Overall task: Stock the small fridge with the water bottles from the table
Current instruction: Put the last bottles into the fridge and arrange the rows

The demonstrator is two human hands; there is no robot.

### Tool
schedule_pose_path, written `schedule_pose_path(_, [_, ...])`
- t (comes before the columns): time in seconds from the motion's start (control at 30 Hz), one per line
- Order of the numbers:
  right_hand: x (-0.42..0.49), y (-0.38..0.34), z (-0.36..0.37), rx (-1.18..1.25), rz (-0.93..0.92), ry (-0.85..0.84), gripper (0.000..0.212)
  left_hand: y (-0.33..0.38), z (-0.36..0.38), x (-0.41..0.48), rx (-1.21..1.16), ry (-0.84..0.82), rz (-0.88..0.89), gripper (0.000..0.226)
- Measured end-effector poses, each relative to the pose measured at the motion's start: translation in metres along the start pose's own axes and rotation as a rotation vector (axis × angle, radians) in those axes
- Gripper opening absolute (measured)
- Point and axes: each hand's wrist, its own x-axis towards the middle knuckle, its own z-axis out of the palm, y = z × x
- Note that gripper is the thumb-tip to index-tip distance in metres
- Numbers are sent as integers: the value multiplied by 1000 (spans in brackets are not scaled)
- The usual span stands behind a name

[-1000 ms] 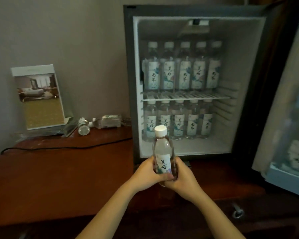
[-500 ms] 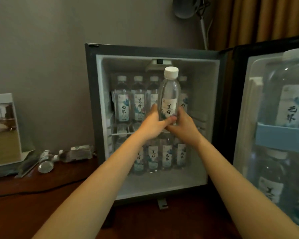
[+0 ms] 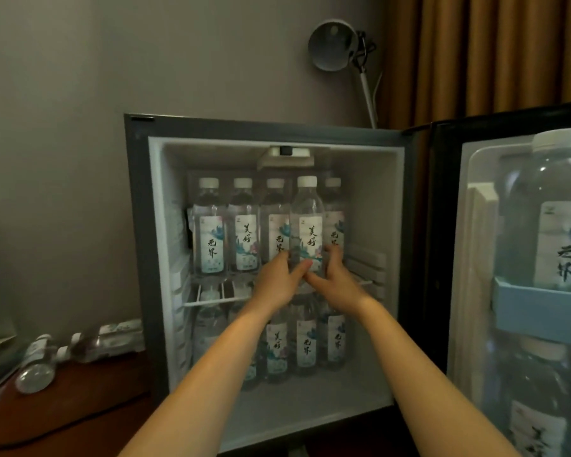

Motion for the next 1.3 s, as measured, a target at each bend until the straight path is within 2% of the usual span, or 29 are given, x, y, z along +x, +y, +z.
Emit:
schedule_pose_path(0.13, [1, 5, 2, -19, -86, 74, 45, -4, 8, 6, 120, 28, 2, 36])
schedule_pose_path(0.3, [1, 18, 15, -79, -117, 167, 71, -5, 12, 9, 216, 65, 44, 41])
schedule_pose_path(0.4, [0, 27, 23, -239, -82, 293, 71, -5, 13, 10, 284, 38, 31, 47])
schedule_pose_path(0.5, [-3, 38, 19, -361, -65, 380, 72, -6, 20, 7, 409, 47, 61, 44])
schedule_pose_path(0.63, [-7, 43, 13, -360, -49, 345, 73, -9, 25, 4, 480, 124, 89, 43])
schedule_pose_path(0.83, [-5, 43, 9, -367, -10, 286, 71, -7, 23, 2, 528, 70, 84, 48])
schedule_pose_path(0.93, [-17, 35, 13, -305, 85, 248, 72, -6, 20, -5, 526, 50, 157, 44])
schedule_pose_path(1.0, [-28, 30, 21, -254, 81, 314, 72, -9, 16, -13, 456, 46, 234, 41])
schedule_pose_path(1.1, [-45, 29, 35, -255, -8, 496, 61, -19, 11, -37, 273, 76, 348, 25])
schedule_pose_path(1.17, [-53, 25, 47, -240, -69, 567, 47, -29, 6, -60, 185, 132, 355, 19])
schedule_pose_path(1.23, [-58, 20, 61, -237, -129, 558, 30, -43, -4, -87, 136, 201, 322, 15])
schedule_pose_path(1.3, [-62, 13, 79, -228, -181, 475, 16, -60, -19, -113, 115, 243, 282, 14])
